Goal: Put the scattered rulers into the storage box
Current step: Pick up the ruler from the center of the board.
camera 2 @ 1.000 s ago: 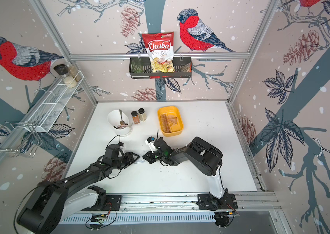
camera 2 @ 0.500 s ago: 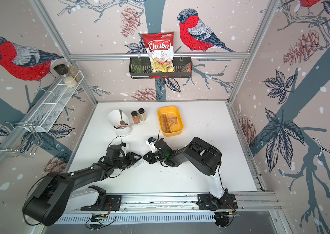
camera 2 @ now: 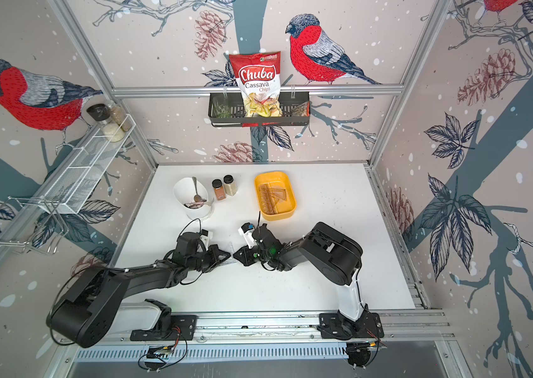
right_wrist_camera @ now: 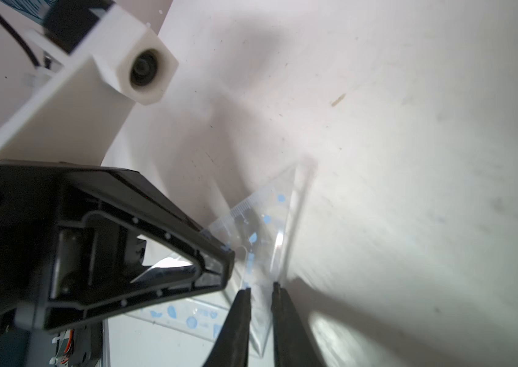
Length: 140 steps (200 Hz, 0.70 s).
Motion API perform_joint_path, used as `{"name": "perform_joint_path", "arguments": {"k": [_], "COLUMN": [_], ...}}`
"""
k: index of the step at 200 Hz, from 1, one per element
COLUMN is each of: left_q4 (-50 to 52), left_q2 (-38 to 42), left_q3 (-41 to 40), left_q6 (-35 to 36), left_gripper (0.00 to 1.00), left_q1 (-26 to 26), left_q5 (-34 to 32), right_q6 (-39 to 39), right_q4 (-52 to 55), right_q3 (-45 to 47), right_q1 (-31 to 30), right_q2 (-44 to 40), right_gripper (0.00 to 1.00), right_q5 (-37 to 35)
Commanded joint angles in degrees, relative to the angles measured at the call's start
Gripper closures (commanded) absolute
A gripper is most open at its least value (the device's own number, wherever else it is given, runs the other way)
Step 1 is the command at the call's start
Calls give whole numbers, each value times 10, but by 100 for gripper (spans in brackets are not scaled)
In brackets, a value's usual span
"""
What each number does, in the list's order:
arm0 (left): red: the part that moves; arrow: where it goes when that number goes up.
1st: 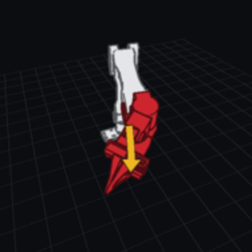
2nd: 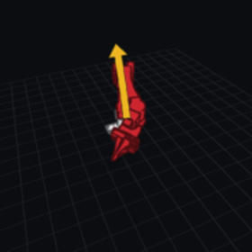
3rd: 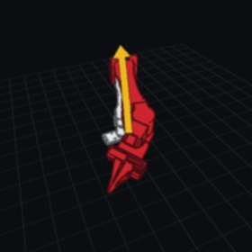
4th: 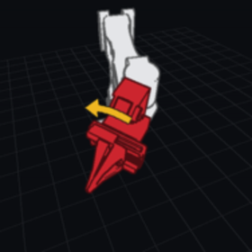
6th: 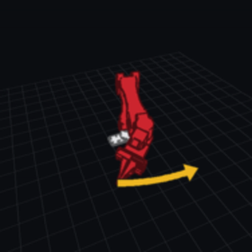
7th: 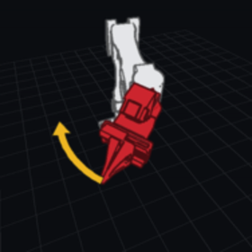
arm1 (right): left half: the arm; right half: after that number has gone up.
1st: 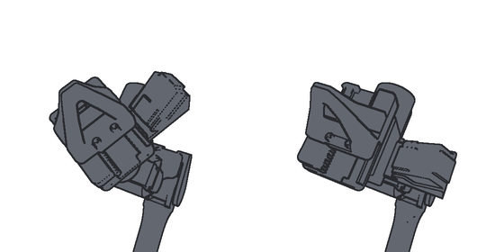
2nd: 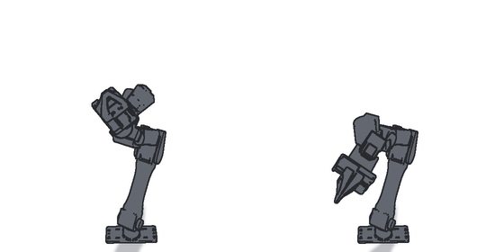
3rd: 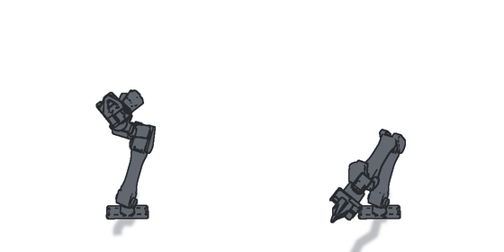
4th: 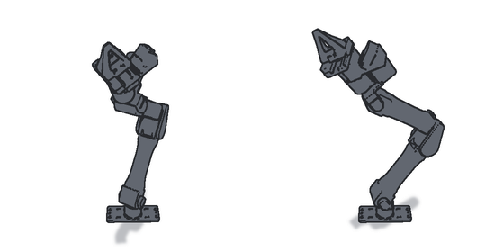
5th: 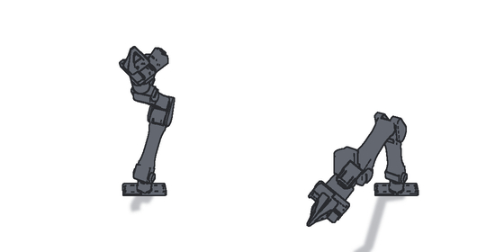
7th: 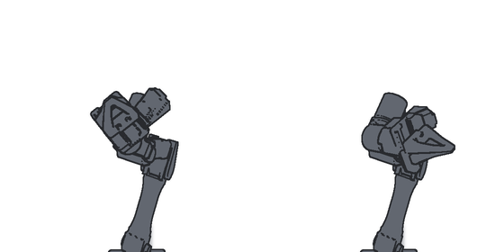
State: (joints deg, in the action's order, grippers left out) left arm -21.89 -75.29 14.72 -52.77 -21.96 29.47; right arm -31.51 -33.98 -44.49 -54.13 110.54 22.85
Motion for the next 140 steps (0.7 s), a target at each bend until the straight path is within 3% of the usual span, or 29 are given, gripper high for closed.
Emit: {"name": "perform_joint_path", "arguments": {"k": [1, 25, 61, 97, 140], "left_q4": [80, 101, 57, -6, -81], "left_q2": [25, 70, 106, 110, 104], "left_q3": [13, 46, 90, 117, 113], "left_q6": [16, 34, 12, -36, -86], "left_gripper": [100, 100, 100, 100, 100], "left_q1": [-1, -1, -1, -1, -1], "left_q5": [-10, 32, 124, 172, 189], "right_q6": [14, 20, -14, -55, -82], "right_q4": [78, 72, 16, -40, -76], "right_q3": [11, 27, 63, 88, 67], "right_q1": [19, 45, 86, 121, 123], "right_q2": [-45, -115, -181, -234, -235], "right_gripper": [78, 73, 60, 46, 48], "right_q5": [10, 80, 226, 263, 277]}}
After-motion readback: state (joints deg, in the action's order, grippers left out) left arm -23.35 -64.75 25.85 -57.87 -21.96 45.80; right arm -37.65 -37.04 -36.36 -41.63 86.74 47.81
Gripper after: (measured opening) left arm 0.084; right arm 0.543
